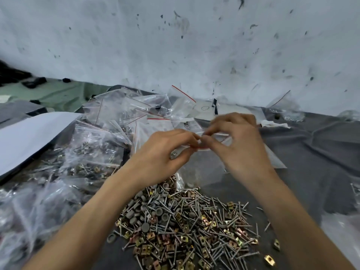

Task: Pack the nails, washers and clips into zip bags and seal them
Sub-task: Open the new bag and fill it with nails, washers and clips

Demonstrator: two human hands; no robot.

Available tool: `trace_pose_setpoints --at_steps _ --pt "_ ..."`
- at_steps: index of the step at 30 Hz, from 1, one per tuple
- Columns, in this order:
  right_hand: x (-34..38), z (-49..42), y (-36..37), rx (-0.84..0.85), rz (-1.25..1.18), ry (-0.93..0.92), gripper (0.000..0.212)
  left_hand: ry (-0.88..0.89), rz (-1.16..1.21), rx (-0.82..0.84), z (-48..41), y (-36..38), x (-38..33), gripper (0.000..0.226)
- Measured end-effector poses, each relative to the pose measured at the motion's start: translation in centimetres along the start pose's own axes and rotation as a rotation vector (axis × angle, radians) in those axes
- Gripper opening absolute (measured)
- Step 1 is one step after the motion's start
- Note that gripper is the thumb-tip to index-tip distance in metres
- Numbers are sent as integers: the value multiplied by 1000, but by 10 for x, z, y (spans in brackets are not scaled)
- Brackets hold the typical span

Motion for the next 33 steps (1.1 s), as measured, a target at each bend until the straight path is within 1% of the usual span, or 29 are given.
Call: trace_pose_setpoints --at_steps 1,3,6,8,10,11,12,14,16,18,19,20,21,23,24,25,29,32,33 --pt "-8 3 -1 2 68 13 10 7 12 -4 -1 0 -2 9" --pt "-29 10 -7 -3 87 89 19 18 21 -16 -3 1 -4 9" --pt "-57 19 -8 68 -16 243 23 68 44 21 -8 14 -7 10" --pt "-69 21 -9 68 -5 291 22 70 49 60 -13 28 -6 10" --pt "-77 21 -10 40 2 333 15 42 63 71 -19 38 -2 11" --pt "-80 21 -10 14 -4 350 15 33 68 67 -23 41 -1 11" --pt "-80 20 -12 -26 1 348 19 26 70 56 -25 43 1 12" --pt "-73 18 -20 -138 28 283 28 17 99 21 -29 45 3 13" --pt "-66 26 -24 -221 39 215 28 -11 188 -31 -25 44 7 22" --pt "-66 52 -15 -242 49 196 27 -111 261 -114 -10 41 25 29" --pt "-69 71 -7 -247 58 201 29 -185 235 -149 3 41 38 29" --pt "-72 91 4 -246 68 221 33 -262 155 -151 18 44 54 27" --pt "-75 111 15 -239 82 247 36 -337 41 -97 33 51 71 23" --pt "-80 142 35 -229 108 263 39 -471 -161 132 64 76 99 17" --pt "-80 153 43 -230 117 237 39 -514 -217 229 78 86 109 17" --pt "-81 160 49 -233 122 203 39 -537 -242 278 87 92 115 17" --pt "-83 173 59 -252 113 125 38 -543 -321 312 92 96 120 13" --pt "-81 178 54 -317 117 70 16 -588 -354 334 89 96 123 11" --pt "-79 179 53 -334 121 54 17 -612 -354 329 89 96 125 10"
Point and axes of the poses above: each hand's wrist, its own z-axis away from the middle knuckle, its own y-axis out of the palm, x = y × z, the point moved 9 cm from there along -z, towards the middle knuckle, and after that the axes turned 4 degrees about -y, right-handed, at the moved point
